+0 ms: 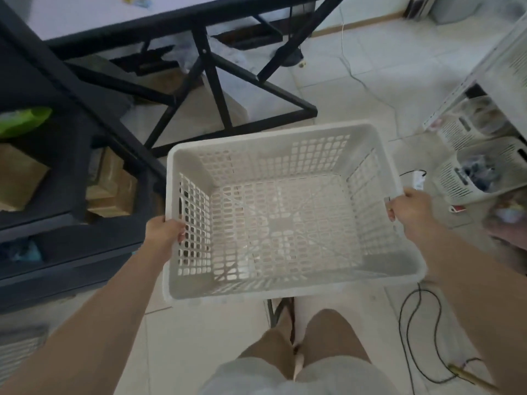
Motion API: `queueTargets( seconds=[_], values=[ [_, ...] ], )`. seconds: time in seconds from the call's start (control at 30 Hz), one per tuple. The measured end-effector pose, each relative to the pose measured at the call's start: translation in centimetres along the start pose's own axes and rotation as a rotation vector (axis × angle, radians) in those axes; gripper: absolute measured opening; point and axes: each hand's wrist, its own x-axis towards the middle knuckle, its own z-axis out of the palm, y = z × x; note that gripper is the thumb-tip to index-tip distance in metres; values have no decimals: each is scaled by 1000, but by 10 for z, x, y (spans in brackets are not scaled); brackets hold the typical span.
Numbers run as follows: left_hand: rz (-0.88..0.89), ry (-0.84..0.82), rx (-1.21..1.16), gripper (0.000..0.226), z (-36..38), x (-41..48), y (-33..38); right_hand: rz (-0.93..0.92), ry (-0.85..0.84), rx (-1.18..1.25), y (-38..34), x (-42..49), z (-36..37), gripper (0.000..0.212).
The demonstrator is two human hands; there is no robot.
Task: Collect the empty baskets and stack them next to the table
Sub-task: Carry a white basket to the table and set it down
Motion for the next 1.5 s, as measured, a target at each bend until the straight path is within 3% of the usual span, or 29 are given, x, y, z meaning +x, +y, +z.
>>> queueTargets(
  seconds=[0.33,0.67,0.87,1.17,1.47,1.5],
  values=[
    [4,72,66,12,66,114,94,11,-78,-37,-93,145,69,24],
    [-78,183,81,8,136,236,133,37,-157,-90,-154,293,179,22],
    [-37,178,147,6,178,353,109,66,-153,-114,-131,373,276,22],
    [-20,224,350,14,257,526,17,72,-134,-114,-31,483,428,24],
    [34,230,462,9,295,601,-30,61,-183,-167,9,541,501,29],
    [51,233,476,17,297,604,-33,73,-205,-178,12,544,504,30]
  ],
)
